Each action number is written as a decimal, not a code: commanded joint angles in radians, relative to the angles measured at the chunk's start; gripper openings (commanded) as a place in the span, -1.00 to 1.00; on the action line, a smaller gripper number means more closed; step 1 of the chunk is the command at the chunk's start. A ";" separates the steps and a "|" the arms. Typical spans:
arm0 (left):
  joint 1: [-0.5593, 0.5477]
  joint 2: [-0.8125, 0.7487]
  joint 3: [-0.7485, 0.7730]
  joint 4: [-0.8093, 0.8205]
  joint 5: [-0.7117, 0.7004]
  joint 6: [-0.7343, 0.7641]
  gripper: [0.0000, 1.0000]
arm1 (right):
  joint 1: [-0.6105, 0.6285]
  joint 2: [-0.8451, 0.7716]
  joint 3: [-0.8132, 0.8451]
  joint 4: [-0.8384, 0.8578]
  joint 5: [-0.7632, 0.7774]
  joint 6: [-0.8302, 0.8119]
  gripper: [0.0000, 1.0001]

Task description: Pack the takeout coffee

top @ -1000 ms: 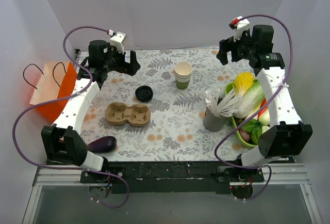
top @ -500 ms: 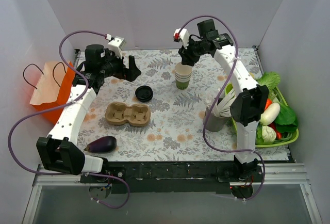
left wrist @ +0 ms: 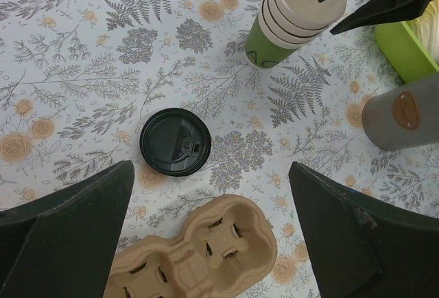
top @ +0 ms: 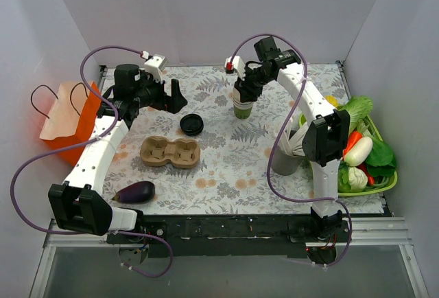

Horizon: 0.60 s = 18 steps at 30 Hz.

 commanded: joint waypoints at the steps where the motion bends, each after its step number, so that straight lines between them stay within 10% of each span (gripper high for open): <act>1: 0.003 -0.038 -0.013 0.003 0.005 -0.007 0.97 | 0.007 -0.065 -0.005 -0.027 -0.063 -0.022 -0.01; 18: 0.005 -0.054 -0.047 0.011 0.002 -0.009 0.96 | 0.018 -0.034 -0.022 -0.004 -0.017 -0.008 -0.37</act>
